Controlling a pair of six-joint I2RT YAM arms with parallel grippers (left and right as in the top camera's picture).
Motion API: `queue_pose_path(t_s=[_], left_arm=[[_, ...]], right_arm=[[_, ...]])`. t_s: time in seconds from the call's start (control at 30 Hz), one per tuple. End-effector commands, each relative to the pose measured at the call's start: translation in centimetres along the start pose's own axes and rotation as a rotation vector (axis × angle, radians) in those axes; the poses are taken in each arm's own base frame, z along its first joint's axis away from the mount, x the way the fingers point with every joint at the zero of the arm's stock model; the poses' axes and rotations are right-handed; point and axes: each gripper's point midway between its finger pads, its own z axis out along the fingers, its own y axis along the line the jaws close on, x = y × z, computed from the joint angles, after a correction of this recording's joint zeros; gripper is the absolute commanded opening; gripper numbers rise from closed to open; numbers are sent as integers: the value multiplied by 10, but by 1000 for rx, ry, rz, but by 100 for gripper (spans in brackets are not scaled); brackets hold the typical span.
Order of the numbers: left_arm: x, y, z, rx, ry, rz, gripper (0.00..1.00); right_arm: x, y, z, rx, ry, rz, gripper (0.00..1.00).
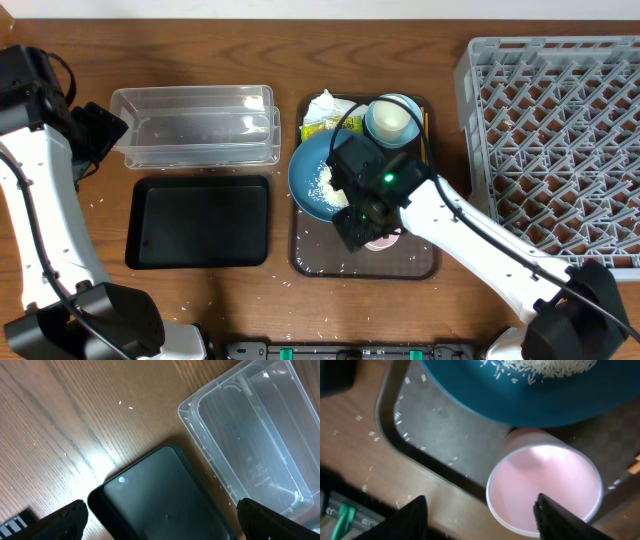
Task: Sort waste into correct bins and load items into the dishwasher rack
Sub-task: 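Grasp the pink cup with the right gripper and lift it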
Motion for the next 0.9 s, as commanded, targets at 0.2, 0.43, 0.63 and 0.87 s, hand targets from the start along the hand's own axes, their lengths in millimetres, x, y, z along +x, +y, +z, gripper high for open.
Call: queue_pose_path(t_s=[0.2,0.43,0.63,0.87], left_arm=[[-4,1,-9,9,-23,-15,98],[-4,1,-9,9,-23,-15,98],[-4,1,-9,9,-23,-15,98],[-4,1,-9,9,-23,-15,98]], right_arm=[[6,-13,24,63,-16,85,54],[6,-15,37,59,-35,96,47],[2,-14,41,49,-55,106,36],[-2,-12,40,39,-73,121,16]])
